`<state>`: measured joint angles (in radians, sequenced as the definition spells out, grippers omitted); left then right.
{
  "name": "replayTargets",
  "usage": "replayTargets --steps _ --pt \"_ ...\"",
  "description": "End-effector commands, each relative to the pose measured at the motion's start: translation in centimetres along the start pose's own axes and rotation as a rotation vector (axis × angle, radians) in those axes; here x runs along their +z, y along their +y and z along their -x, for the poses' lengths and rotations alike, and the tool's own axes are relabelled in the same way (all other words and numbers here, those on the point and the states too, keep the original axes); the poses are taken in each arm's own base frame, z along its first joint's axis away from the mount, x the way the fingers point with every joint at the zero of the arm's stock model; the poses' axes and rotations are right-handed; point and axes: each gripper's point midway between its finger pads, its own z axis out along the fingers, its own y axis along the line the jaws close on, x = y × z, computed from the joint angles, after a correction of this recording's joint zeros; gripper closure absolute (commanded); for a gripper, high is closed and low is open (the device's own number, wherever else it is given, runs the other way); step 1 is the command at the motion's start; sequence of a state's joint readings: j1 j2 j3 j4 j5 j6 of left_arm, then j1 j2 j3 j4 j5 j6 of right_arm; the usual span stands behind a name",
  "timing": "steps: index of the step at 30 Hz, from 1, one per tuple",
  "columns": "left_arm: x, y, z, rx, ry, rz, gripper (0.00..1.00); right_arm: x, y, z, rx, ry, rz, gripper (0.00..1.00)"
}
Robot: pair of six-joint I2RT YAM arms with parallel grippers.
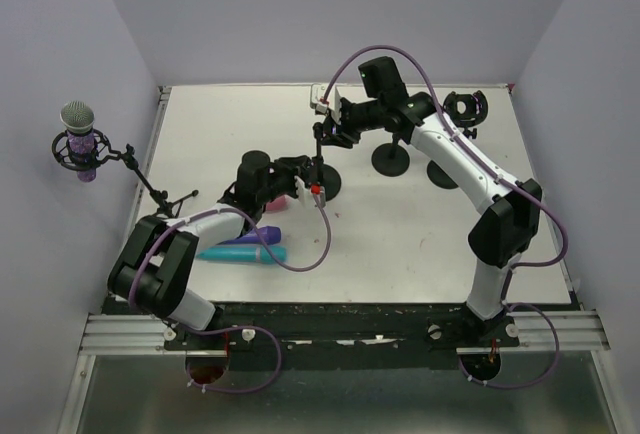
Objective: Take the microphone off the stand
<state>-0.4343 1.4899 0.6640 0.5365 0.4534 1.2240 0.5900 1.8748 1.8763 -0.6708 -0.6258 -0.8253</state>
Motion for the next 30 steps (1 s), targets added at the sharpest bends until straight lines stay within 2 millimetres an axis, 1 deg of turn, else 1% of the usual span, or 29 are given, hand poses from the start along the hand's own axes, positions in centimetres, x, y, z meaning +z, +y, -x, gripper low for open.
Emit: replayTargets --steps 1,3,4,5,6,7,8,10,11,13,16,18,20,21,26,28,30 --pt "-0.1 3.2 1.1 -0.002 -0.019 0.072 0.8 1.4 2.0 -1.2 0.041 0.007 0.074 0.65" --pt "-0.5 3.5 1.7 -0.115 -0.033 0.033 0.87 1.4 2.0 -1.3 0.042 0.01 0.075 0.65" --pt "-0.6 3.3 2.1 -0.234 -0.041 0.003 0.9 1.3 1.9 -1.2 0.04 0.008 0.071 0.65" --pt "-0.8 3.7 2.4 -0.313 -0.045 -0.019 0.92 1.3 1.9 -1.2 0.038 0.009 0.07 0.65" --pt "-1.0 3.3 2.7 -0.443 -0.045 -0.06 0.94 1.3 1.8 -1.2 0.035 0.01 0.067 0.65" --pt "-1.1 3.9 3.0 -0.53 -0.051 -0.077 0.94 1.3 1.8 -1.3 0.035 0.013 0.065 0.65" --pt "-1.3 3.1 3.3 -0.628 -0.052 -0.128 0.96 1.3 1.8 -1.3 0.033 0.014 0.064 0.65" --pt "-1.6 2.7 4.3 -0.766 -0.077 -0.197 0.98 1.2 1.8 -1.3 0.029 0.018 0.062 0.65" --pt "-1.8 2.0 4.9 -0.848 -0.08 -0.246 0.98 1.2 1.7 -1.4 0.03 0.02 0.062 0.65" --pt "-2.1 1.5 5.8 -1.006 -0.095 -0.313 1.0 1.2 1.8 -1.4 0.026 0.023 0.063 0.65" --pt "-2.3 2.3 6.7 -1.288 -0.119 -0.38 1.0 1.2 1.7 -1.5 0.024 0.026 0.062 0.66" --pt "-2.3 2.6 6.9 -1.517 -0.141 -0.459 1.0 1.2 1.7 -1.4 0.024 0.024 0.062 0.66" --pt "-2.1 3.1 7.0 -1.692 -0.164 -0.541 1.0 1.2 1.7 -1.3 0.023 0.021 0.063 0.66" --pt "-2.2 3.6 7.3 -1.749 -0.196 -0.589 1.0 1.1 1.7 -1.3 0.021 0.021 0.061 0.66" --pt "-1.7 4.8 6.6 -1.963 -0.251 -0.666 1.0 1.0 1.7 -1.3 0.018 0.024 0.062 0.66" --pt "-1.4 5.1 6.0 -2.098 -0.256 -0.766 1.0 0.9 1.8 -1.4 0.018 0.026 0.063 0.66" --pt "-0.9 4.9 5.4 -2.282 -0.196 -0.912 1.0 0.8 1.9 -1.4 0.013 0.027 0.062 0.66"
